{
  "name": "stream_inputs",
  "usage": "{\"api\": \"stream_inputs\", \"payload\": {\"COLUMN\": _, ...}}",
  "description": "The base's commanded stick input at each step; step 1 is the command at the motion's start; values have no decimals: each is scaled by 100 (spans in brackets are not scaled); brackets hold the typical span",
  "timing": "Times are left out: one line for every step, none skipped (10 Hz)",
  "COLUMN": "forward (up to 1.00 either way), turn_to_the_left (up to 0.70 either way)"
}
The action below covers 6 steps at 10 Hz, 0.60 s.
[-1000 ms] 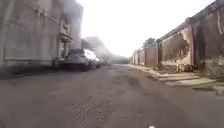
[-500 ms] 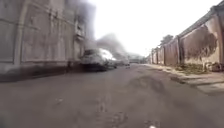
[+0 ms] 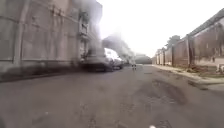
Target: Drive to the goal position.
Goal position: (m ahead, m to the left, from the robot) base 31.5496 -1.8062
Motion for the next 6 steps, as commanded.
{"api": "stream_inputs", "payload": {"forward": 100, "turn_to_the_left": -27}}
{"api": "stream_inputs", "payload": {"forward": 100, "turn_to_the_left": -27}}
{"api": "stream_inputs", "payload": {"forward": 100, "turn_to_the_left": 0}}
{"api": "stream_inputs", "payload": {"forward": 100, "turn_to_the_left": 0}}
{"api": "stream_inputs", "payload": {"forward": 100, "turn_to_the_left": 0}}
{"api": "stream_inputs", "payload": {"forward": 100, "turn_to_the_left": 0}}
